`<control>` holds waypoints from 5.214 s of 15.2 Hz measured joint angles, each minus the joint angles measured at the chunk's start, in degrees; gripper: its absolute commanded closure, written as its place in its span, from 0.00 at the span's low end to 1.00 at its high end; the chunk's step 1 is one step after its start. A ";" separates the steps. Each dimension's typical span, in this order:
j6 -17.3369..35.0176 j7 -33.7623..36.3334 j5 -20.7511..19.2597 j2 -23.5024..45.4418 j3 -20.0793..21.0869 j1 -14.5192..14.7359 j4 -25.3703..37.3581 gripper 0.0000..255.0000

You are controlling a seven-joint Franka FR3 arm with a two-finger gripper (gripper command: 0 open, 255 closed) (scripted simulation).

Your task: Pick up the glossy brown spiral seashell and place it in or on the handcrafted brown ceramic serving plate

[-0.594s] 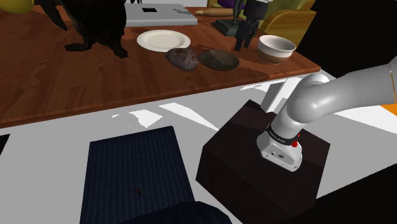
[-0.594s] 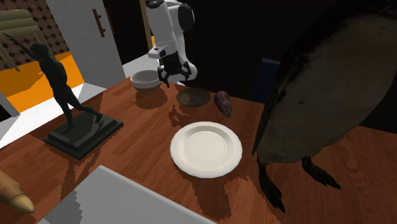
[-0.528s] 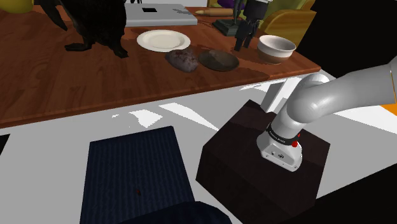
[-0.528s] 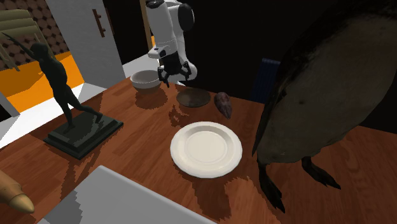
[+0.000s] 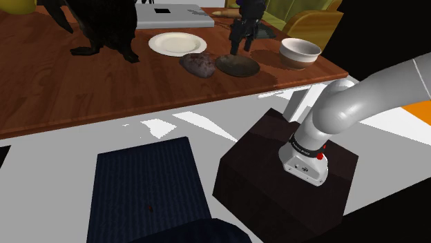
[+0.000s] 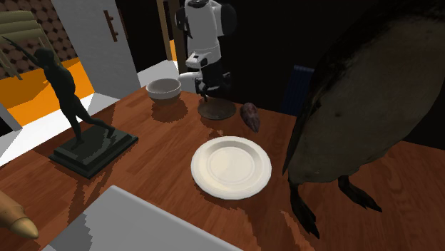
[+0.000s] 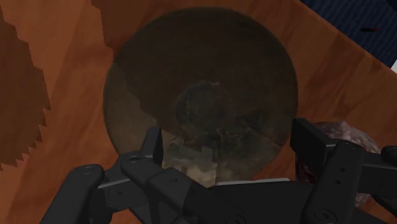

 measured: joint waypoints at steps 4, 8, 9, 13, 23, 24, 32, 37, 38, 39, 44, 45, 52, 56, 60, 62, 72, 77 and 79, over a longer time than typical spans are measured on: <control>2.50 5.36 1.38 6.57 4.21 0.96 5.01 0.00; 3.65 11.06 1.52 13.66 8.17 1.61 11.87 0.00; 4.24 12.50 1.45 15.30 9.16 1.81 13.13 0.00; 5.56 15.34 0.77 19.73 11.00 2.01 16.59 0.00; 10.45 15.51 1.04 20.40 11.79 2.36 12.47 0.00; 10.49 15.51 1.04 20.41 11.80 2.36 12.45 0.00; 10.54 15.53 1.04 20.37 11.79 2.35 12.46 1.00; 10.20 15.59 1.04 20.36 11.80 2.37 12.76 1.00; 9.61 15.64 0.99 20.37 11.75 2.34 13.32 1.00; 8.93 15.66 0.93 20.37 11.67 2.29 13.97 1.00; 5.17 16.22 0.69 20.36 11.49 2.20 17.76 1.00; 4.57 16.27 0.67 20.28 11.44 2.18 18.28 1.00; -0.78 16.90 0.21 21.12 11.11 1.95 24.47 1.00; -3.46 16.92 0.14 20.93 10.74 1.79 26.92 1.00; -5.28 13.10 0.63 14.79 7.77 0.88 22.00 1.00; -5.67 10.81 0.63 11.32 6.04 0.44 18.53 1.00; -6.97 3.22 -1.18 1.66 -0.09 -1.35 8.89 1.00; -3.56 2.73 -1.00 0.55 0.09 -1.31 4.32 1.00; -2.16 2.45 -0.96 0.29 0.09 -1.33 2.64 1.00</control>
